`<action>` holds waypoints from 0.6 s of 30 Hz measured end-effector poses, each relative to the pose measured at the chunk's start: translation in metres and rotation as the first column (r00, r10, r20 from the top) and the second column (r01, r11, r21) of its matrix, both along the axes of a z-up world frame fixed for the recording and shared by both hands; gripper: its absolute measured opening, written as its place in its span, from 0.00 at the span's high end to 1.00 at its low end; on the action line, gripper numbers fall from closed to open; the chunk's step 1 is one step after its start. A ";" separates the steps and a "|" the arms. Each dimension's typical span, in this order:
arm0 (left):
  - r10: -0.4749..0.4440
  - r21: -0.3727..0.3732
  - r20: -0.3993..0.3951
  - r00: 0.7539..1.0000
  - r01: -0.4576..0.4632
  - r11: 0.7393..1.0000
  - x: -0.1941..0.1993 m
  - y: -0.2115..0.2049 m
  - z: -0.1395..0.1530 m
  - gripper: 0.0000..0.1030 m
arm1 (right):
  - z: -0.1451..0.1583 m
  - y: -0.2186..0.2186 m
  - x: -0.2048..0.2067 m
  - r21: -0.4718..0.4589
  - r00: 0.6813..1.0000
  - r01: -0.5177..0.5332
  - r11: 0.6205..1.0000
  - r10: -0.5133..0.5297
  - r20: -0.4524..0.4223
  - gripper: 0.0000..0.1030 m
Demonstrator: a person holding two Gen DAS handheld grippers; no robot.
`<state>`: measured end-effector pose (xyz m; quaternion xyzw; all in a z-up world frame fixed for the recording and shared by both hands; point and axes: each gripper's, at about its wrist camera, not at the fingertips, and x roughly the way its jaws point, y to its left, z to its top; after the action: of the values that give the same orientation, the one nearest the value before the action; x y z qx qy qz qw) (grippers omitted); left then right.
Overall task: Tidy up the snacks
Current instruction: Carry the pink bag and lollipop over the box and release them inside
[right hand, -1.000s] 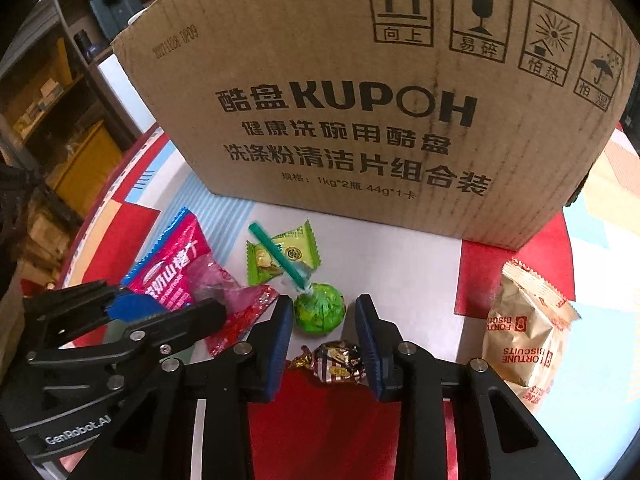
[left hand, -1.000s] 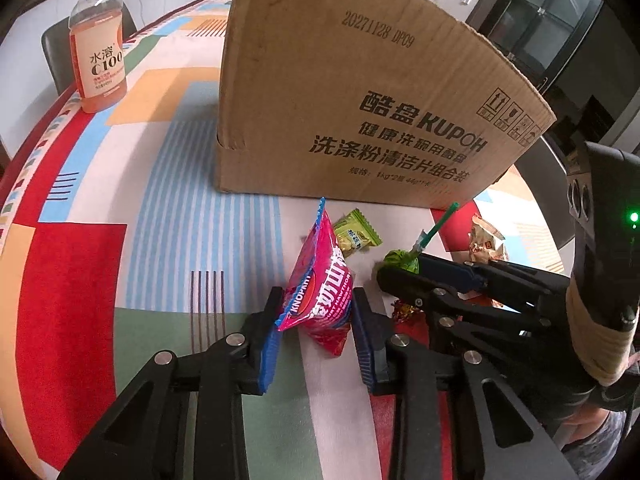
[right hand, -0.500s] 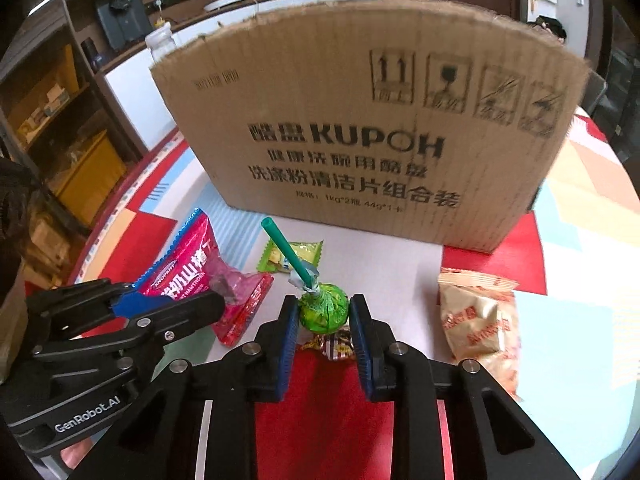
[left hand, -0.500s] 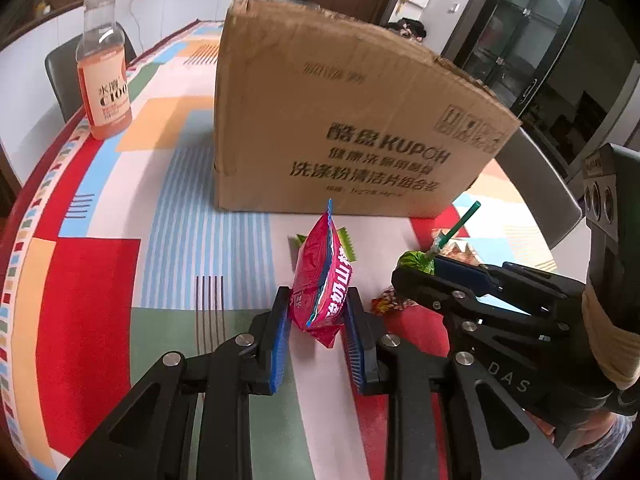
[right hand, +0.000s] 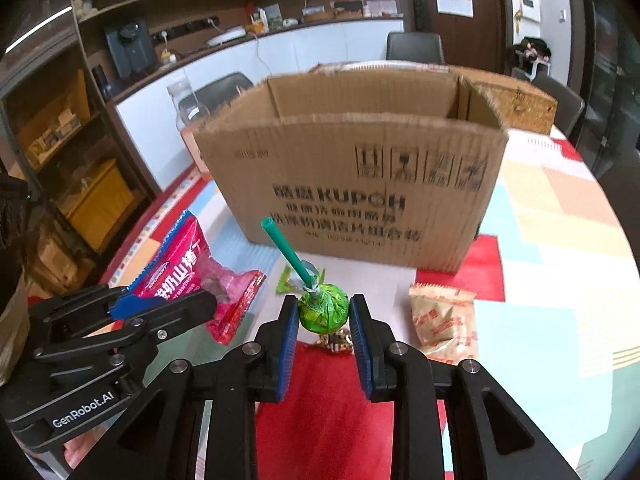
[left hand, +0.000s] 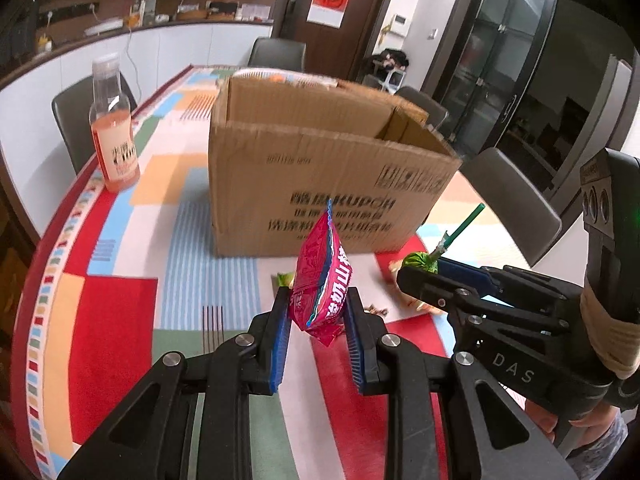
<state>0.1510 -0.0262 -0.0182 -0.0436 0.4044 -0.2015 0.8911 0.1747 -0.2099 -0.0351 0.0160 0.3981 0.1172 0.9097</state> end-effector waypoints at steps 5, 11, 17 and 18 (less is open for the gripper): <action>0.000 0.001 0.067 0.998 0.000 1.000 -0.001 -0.005 0.024 0.75 | 0.022 -0.003 -0.007 0.017 0.998 0.003 1.000 -0.004 0.056 0.73; 0.002 -0.008 0.134 0.991 -0.001 1.000 0.004 -0.007 0.048 0.75 | 0.045 -0.005 -0.005 0.030 0.993 0.010 0.999 -0.014 0.115 0.73; 0.002 -0.016 0.198 0.980 0.001 1.000 0.013 -0.012 0.075 0.75 | 0.069 -0.009 0.002 0.034 0.984 0.024 0.999 -0.030 0.175 0.73; 0.002 -0.016 0.204 0.979 0.001 1.000 0.013 -0.012 0.078 0.75 | 0.073 -0.009 0.003 0.033 0.982 0.027 0.999 -0.032 0.186 0.73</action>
<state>0.1645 -0.0382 0.0597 -0.0300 0.3089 -0.2078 0.9276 0.1777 -0.2192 0.0377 0.0249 0.3090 0.1108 0.9443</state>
